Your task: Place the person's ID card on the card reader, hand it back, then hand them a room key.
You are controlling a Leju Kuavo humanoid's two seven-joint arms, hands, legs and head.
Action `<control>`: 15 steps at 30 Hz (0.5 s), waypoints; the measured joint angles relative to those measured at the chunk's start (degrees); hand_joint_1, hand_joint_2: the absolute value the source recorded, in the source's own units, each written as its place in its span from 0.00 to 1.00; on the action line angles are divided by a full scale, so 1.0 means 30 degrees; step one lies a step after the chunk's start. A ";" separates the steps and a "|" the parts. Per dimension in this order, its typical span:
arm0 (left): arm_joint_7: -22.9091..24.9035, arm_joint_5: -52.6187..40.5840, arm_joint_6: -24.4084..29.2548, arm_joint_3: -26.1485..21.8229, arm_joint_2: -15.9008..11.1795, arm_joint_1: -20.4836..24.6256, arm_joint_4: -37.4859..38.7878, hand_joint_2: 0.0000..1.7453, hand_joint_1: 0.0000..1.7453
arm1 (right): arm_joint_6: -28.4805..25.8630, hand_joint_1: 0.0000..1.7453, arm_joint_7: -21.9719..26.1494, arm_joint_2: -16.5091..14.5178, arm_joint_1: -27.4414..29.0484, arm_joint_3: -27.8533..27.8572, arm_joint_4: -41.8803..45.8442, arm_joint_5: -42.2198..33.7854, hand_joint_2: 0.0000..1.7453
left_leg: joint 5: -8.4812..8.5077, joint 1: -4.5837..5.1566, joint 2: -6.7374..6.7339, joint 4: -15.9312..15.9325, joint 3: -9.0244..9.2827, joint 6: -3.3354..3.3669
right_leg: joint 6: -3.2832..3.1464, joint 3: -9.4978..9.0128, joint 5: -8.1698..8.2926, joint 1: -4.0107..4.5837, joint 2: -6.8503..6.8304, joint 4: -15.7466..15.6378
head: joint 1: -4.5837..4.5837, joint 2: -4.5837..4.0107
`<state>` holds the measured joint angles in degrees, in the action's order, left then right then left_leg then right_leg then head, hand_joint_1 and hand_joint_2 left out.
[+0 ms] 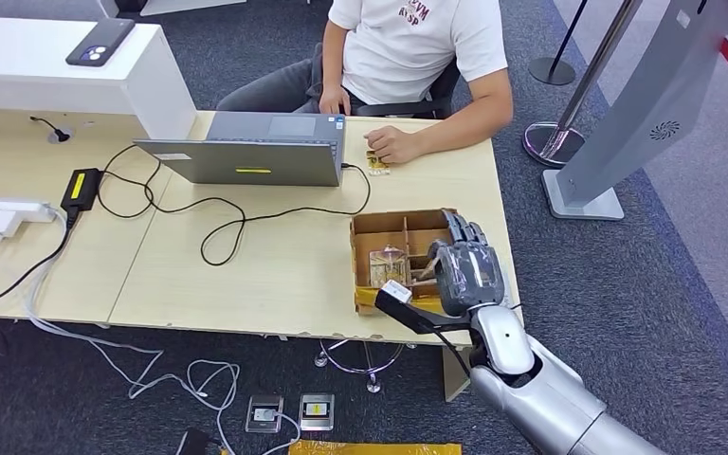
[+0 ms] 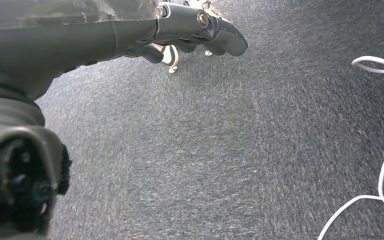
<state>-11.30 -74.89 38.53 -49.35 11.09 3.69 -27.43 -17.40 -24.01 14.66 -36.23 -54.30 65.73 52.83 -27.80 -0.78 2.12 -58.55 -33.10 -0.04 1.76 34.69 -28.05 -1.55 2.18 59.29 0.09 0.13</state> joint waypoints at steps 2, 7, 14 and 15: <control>0.0000 -0.0036 0.0000 0.0005 0.0016 -0.0003 0.0000 0.00 0.00 | -0.0277 1.00 -0.0135 0.0016 -0.0501 0.0222 0.0281 0.0395 1.00 | 0.0002 0.0000 -0.0002 0.0000 0.0001 0.0000 | 0.0001 -0.0001 0.0002 0.0000 0.0004 0.0001 | 0.0002 0.0000; -0.0018 0.0047 0.0000 0.0058 0.0029 0.0008 0.0000 0.00 0.00 | -0.0146 1.00 -0.0419 0.0091 -0.2306 0.0761 0.1272 0.1072 1.00 | 0.0002 0.0000 -0.0015 -0.0001 0.0006 0.0000 | 0.0002 0.0003 0.0005 0.0000 0.0033 0.0003 | -0.0002 0.0000; -0.0179 0.0171 0.0000 0.0075 0.0073 0.0007 0.0000 0.00 0.00 | 0.0833 1.00 -0.0642 0.0131 -0.4431 0.1026 0.2257 0.1689 1.00 | 0.0001 -0.0001 -0.0009 -0.0001 -0.0001 -0.0001 | 0.0001 0.0002 0.0004 0.0001 0.0033 0.0004 | -0.0002 0.0000; -0.0182 0.0175 0.0000 0.0082 0.0075 0.0007 0.0000 0.00 0.00 | 0.1057 1.00 -0.0658 0.0126 -0.4626 0.1046 0.2297 0.1649 1.00 | 0.0001 0.0000 -0.0009 -0.0001 -0.0006 -0.0001 | 0.0001 0.0003 0.0004 0.0000 0.0032 0.0004 | -0.0004 0.0000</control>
<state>-11.85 -74.36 38.53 -49.11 11.31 3.71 -27.43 -14.22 -25.98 15.04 -50.11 -51.17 72.62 57.78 -27.80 -0.78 2.09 -58.55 -33.12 -0.04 1.76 34.70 -28.04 -1.56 2.27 59.31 0.08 0.13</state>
